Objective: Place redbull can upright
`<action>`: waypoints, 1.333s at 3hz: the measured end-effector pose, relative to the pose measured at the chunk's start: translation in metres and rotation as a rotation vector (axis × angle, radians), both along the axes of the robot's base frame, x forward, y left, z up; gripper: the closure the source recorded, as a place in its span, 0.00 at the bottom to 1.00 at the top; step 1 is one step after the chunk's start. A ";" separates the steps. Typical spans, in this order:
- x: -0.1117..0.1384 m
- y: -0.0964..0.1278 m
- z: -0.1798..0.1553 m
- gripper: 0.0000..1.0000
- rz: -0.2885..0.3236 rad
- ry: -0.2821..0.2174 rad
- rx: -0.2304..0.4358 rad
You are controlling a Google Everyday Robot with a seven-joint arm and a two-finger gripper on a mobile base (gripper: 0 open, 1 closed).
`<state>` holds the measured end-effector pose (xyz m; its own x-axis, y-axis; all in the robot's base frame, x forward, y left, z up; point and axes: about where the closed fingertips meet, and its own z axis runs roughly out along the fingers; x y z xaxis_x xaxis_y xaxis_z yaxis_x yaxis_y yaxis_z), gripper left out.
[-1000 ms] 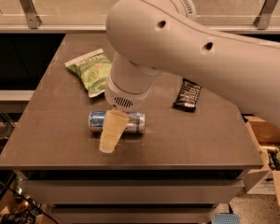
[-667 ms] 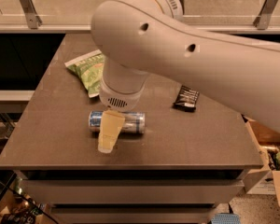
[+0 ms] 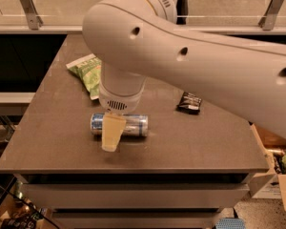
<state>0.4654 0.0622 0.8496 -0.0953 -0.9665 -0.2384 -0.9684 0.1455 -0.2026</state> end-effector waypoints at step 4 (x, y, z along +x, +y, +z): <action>-0.003 0.001 0.006 1.00 0.003 -0.014 -0.002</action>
Offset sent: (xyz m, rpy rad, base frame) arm -0.0007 0.0001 0.0013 -0.0004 -0.0031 0.0005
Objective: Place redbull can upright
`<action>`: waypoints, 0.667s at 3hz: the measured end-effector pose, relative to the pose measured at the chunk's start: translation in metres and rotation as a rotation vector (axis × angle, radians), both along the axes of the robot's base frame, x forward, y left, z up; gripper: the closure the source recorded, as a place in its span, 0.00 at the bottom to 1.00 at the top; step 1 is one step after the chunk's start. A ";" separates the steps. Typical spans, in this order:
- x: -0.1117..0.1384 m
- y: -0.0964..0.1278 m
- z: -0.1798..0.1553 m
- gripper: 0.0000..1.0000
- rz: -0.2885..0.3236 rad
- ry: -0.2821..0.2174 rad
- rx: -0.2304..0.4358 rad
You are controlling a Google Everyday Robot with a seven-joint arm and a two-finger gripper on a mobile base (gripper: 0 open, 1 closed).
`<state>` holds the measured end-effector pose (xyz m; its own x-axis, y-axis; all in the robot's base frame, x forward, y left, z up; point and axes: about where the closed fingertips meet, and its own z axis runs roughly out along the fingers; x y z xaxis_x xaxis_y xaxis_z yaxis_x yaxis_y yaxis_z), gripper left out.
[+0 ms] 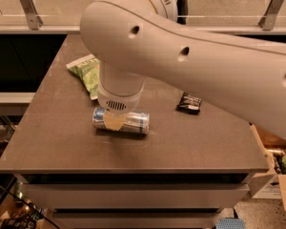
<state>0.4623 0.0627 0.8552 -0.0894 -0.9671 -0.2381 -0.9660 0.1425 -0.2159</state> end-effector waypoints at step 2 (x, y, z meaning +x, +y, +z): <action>0.006 -0.009 0.013 1.00 0.004 -0.021 0.012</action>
Offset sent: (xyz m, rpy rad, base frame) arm 0.0165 -0.0220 0.0270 0.0268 -0.0400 0.0073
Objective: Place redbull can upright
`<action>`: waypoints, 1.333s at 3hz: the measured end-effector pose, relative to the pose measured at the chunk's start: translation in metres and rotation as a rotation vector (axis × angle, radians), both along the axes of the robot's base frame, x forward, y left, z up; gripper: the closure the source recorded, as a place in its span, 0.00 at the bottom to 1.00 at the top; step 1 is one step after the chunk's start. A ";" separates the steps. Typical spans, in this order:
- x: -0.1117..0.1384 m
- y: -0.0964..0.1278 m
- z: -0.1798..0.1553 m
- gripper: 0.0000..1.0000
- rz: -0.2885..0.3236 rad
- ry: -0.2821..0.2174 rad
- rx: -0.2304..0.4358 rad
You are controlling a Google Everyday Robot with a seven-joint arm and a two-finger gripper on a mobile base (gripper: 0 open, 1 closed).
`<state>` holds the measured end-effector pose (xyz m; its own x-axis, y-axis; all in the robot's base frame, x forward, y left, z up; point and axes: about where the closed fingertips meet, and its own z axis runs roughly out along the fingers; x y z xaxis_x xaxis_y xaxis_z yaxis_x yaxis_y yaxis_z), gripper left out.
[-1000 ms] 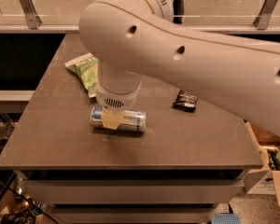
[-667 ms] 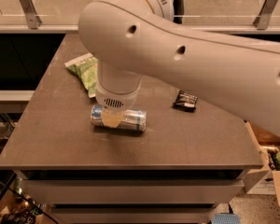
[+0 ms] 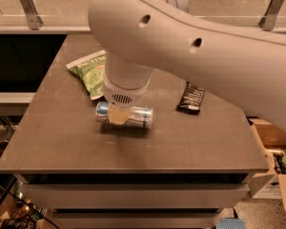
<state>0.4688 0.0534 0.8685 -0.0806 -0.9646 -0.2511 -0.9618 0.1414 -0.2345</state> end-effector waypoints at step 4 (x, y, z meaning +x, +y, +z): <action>0.023 -0.020 0.068 1.00 0.087 -0.112 0.343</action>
Offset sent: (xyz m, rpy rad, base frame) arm 0.0331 -0.0287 0.0417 0.1901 -0.0939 0.0397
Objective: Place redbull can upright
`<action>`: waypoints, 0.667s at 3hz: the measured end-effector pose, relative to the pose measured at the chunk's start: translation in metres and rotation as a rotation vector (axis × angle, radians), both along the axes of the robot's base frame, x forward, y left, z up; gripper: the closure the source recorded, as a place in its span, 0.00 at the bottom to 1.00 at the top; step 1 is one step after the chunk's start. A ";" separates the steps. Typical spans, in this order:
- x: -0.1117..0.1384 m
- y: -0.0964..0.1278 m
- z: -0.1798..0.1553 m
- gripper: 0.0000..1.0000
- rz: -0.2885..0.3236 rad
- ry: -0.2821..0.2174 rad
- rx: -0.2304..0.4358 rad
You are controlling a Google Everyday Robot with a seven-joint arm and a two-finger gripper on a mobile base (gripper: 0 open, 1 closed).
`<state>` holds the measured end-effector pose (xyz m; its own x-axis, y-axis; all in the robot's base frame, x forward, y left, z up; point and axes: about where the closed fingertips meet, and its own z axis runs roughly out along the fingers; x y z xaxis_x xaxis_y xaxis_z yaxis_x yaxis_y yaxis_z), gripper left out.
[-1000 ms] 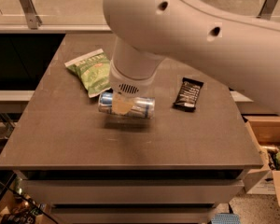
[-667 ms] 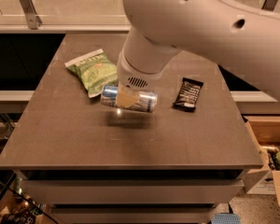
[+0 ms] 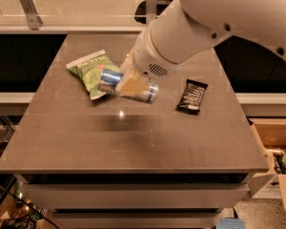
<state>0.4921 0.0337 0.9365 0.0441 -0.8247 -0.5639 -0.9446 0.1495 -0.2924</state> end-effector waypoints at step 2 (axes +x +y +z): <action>-0.008 0.005 0.018 1.00 0.057 0.007 0.113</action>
Offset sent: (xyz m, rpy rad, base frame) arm -0.0040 0.0016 0.0132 0.0936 0.0066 0.0440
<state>0.4846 0.0389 0.9542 0.0848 -0.7521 -0.6536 -0.9545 0.1268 -0.2698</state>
